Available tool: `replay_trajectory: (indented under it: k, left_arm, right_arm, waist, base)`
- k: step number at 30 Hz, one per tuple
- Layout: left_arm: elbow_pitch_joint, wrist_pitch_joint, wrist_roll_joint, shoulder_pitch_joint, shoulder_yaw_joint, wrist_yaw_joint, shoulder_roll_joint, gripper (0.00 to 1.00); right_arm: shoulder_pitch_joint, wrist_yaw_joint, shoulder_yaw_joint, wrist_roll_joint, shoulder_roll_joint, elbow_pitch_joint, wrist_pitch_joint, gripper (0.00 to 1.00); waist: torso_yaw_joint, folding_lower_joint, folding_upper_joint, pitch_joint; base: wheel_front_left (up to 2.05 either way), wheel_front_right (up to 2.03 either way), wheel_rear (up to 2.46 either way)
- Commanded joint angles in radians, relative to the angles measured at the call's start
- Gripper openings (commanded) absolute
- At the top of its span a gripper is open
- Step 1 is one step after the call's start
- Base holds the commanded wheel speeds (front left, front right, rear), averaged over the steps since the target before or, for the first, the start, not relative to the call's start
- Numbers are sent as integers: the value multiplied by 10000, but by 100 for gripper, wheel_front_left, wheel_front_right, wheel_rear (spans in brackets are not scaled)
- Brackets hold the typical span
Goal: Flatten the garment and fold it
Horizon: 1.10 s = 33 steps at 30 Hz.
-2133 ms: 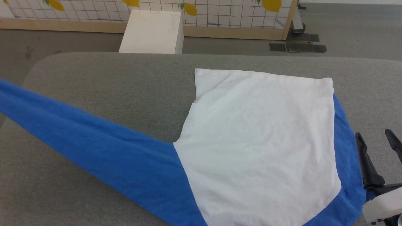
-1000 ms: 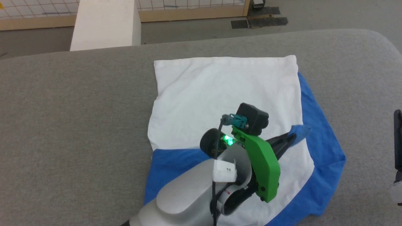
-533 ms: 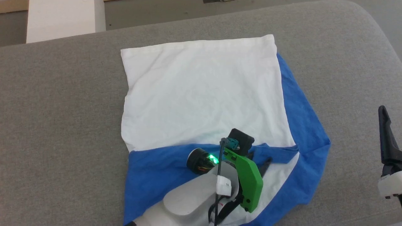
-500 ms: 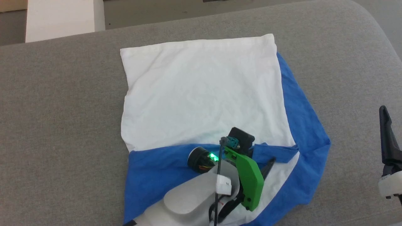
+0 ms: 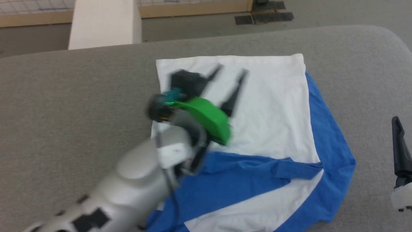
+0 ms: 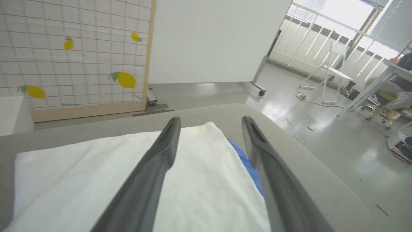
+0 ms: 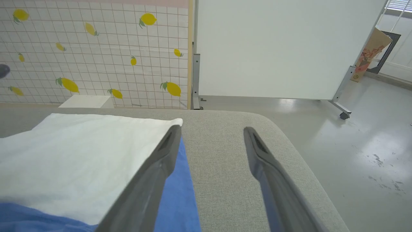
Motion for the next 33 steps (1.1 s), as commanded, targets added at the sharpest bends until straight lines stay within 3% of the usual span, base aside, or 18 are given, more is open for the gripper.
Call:
replay_trajectory:
  k: [1,7,10,13,18,20,25,28,33]
  left_arm:
    - [-357,-145,306,171,270,330,764,100]
    - [-2934,-332,953,2140,1722,2106,3408,100]
    - [-4357,-346,1259,3716,3240,3085,3928,100]
    - [-5451,-348,2100,5518,4535,3529,3996,100]
    - [-6427,-350,3960,7859,5496,3715,3643,100]
    - [-6747,-350,4483,8555,5821,3776,3251,100]
    - [-7064,-351,5100,9253,6288,3475,2639,100]
    - [-7119,-351,5383,9244,6553,3218,2326,100]
    - [-7158,-351,5794,8932,6896,2800,1940,100]
  right_arm:
    - [174,-15,-3,-68,86,-62,59,100]
    - [675,-15,-9,-168,371,-180,163,100]
    - [934,-15,14,-189,566,-224,163,100]
    - [1173,-15,79,-176,753,-231,144,100]
    - [1461,-15,59,-169,959,-209,52,100]
    - [1512,-15,12,-145,1028,-199,4,100]
    - [1266,-15,-159,-110,882,-185,9,100]
    - [650,-15,-233,46,319,-118,205,100]
    - [-1058,-15,-54,736,-1224,395,894,100]
  waist:
    - [731,0,-1,-752]
    - [1159,0,-1,-1218]
    - [1341,0,-1,-1289]
    - [1493,0,-1,-1271]
    - [1642,0,-1,-1157]
    - [1669,0,-1,-1071]
    - [1636,0,-1,-765]
    - [1504,0,-1,-393]
    - [1209,0,-1,578]
  base:
    - [0,0,0]
    - [0,0,0]
    - [0,0,0]
    - [0,0,0]
    - [0,0,0]
    - [0,0,0]
    - [0,0,0]
    - [0,0,0]
    - [0,0,0]
